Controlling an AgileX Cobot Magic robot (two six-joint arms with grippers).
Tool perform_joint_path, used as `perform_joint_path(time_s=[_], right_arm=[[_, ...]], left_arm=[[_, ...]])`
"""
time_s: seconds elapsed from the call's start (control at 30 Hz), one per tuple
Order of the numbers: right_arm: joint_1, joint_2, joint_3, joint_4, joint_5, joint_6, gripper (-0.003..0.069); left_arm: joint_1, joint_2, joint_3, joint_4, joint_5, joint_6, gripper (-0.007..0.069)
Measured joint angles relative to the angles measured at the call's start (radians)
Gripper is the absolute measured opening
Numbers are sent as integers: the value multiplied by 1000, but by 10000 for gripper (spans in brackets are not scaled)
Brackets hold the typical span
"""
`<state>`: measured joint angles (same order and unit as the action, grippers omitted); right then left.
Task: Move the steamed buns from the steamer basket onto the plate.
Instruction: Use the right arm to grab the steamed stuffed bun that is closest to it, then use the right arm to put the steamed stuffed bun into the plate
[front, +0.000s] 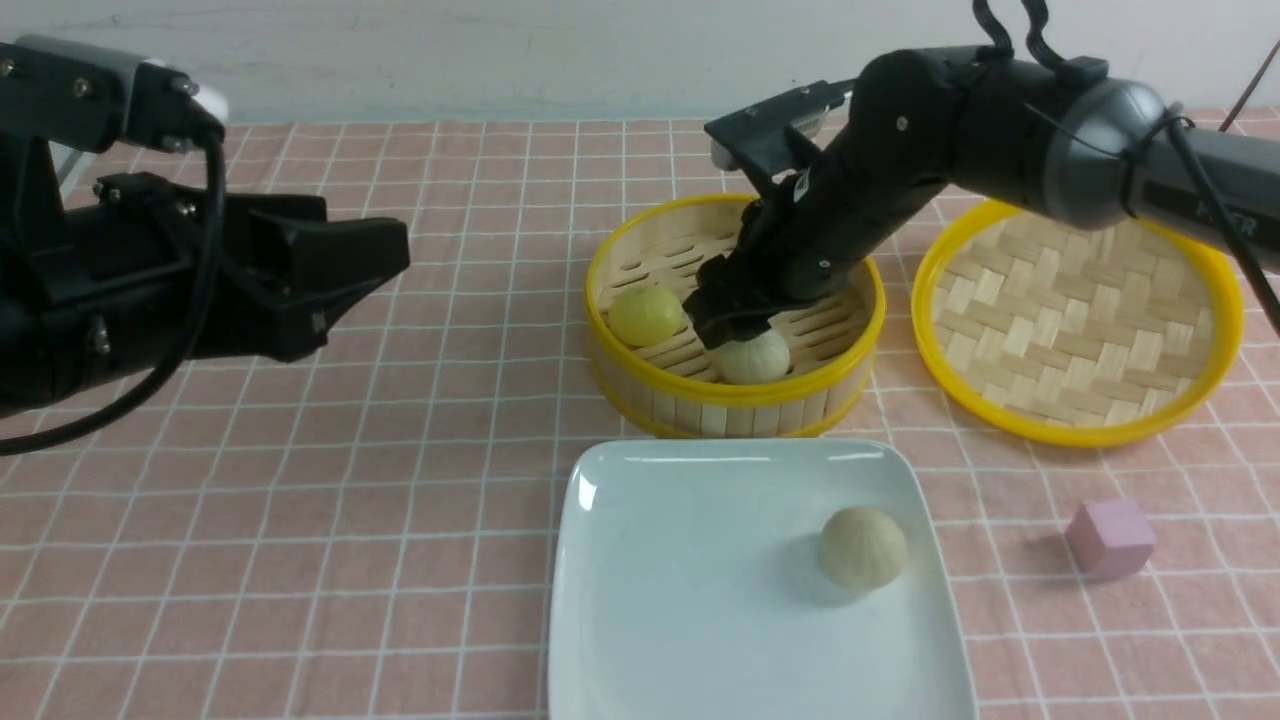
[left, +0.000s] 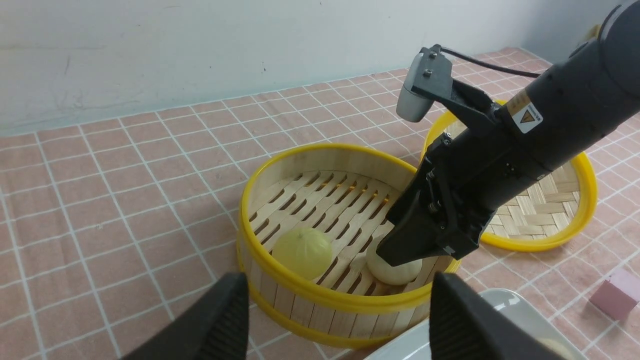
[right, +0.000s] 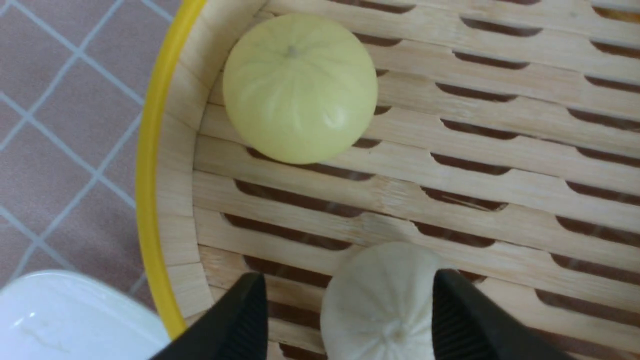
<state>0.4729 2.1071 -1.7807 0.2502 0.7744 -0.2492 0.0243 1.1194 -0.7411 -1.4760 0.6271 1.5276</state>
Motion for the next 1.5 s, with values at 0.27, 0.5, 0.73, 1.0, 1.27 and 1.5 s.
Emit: perform_joint_path(time_s=[0.27, 0.5, 0.73, 1.0, 1.27, 1.5], right_arm=[[0, 3, 0, -35, 30, -5, 443], [0, 31, -1, -50, 40, -5, 437], [0, 42, -2, -78, 53, -5, 335], [0, 45, -4, -148, 23, -5, 24], [0, -13, -8, -177, 62, -5, 25], [0, -192, -67, -202, 187, -5, 25]], left_arm=[[0, 0, 0, 0, 0, 0, 489], [0, 0, 0, 0, 0, 0, 489], [0, 0, 0, 0, 0, 0, 489], [0, 0, 0, 1, 0, 0, 489], [0, 0, 0, 1, 0, 0, 489], [0, 0, 0, 1, 0, 0, 489]])
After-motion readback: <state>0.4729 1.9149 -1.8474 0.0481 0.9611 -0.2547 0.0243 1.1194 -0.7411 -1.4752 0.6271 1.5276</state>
